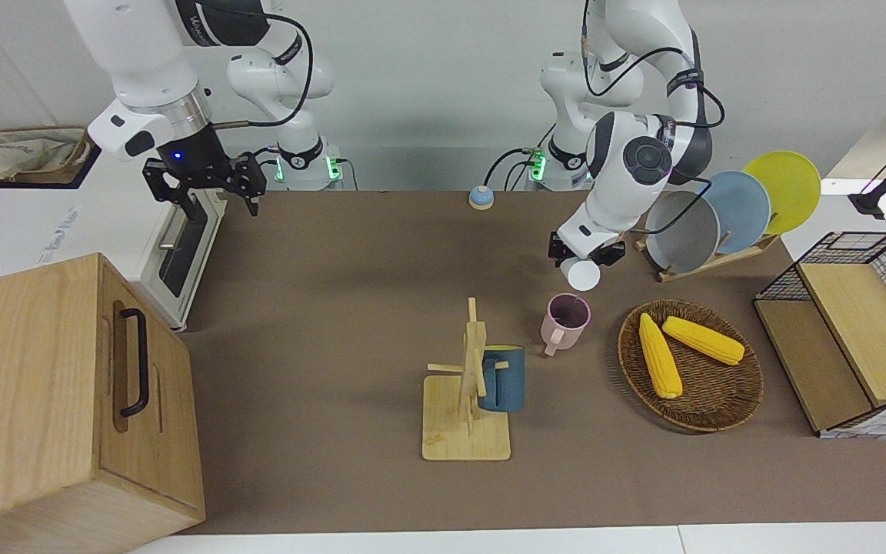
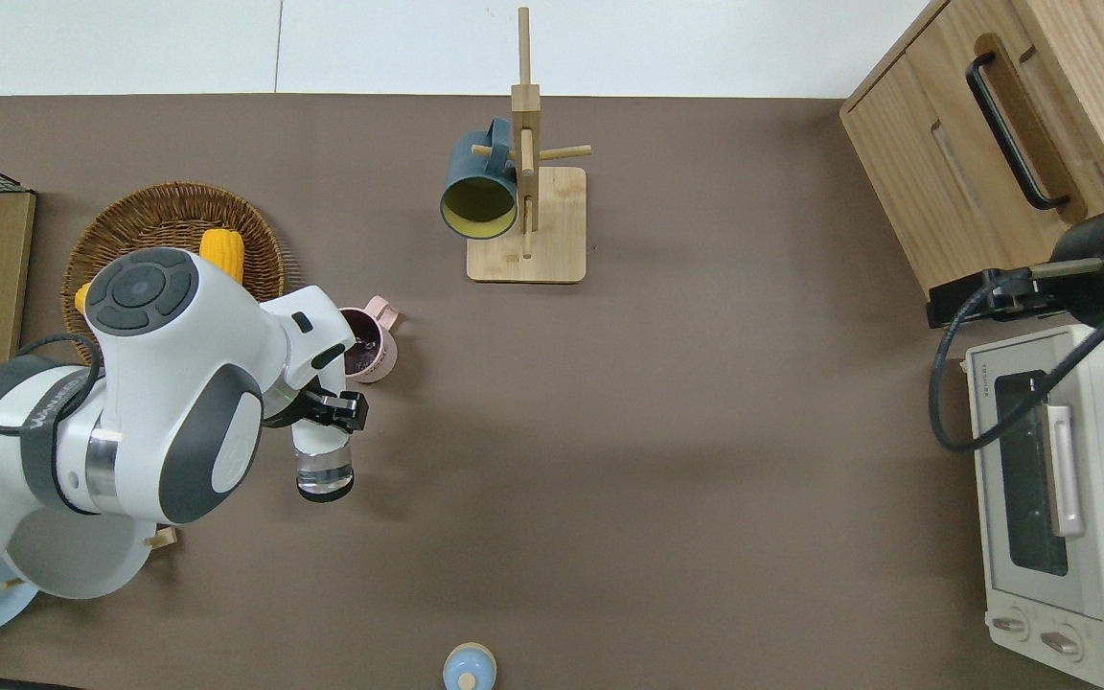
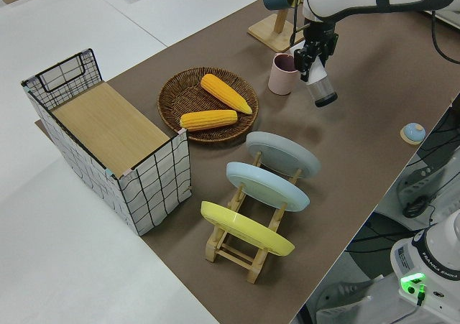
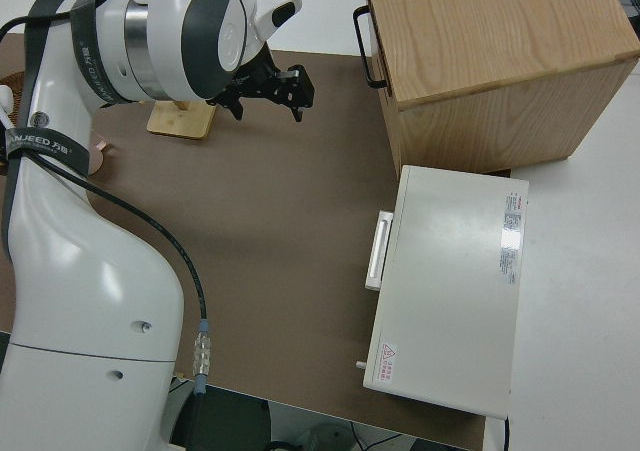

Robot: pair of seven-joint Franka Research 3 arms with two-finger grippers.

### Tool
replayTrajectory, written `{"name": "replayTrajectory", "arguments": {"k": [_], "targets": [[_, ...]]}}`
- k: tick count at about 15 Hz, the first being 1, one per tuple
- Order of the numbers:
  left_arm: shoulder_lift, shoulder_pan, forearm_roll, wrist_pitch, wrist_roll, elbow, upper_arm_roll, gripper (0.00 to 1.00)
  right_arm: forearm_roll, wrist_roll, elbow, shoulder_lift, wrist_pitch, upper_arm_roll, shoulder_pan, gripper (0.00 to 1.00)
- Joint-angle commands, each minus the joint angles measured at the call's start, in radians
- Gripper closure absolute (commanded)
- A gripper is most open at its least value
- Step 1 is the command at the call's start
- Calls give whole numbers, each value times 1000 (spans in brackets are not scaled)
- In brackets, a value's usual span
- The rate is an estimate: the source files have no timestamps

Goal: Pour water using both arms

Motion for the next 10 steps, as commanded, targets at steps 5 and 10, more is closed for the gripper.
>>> {"name": "replayTrajectory", "arguments": {"k": [5,10], "targets": [[-2,-1,-15,-46,-12,33,5,1000,10,-14,5,-4,-8,-2,2,15],[-16,-3,-15,-53,-30,24,5,1000,10,-14,4,-4,-10,-2,2,15]]}}
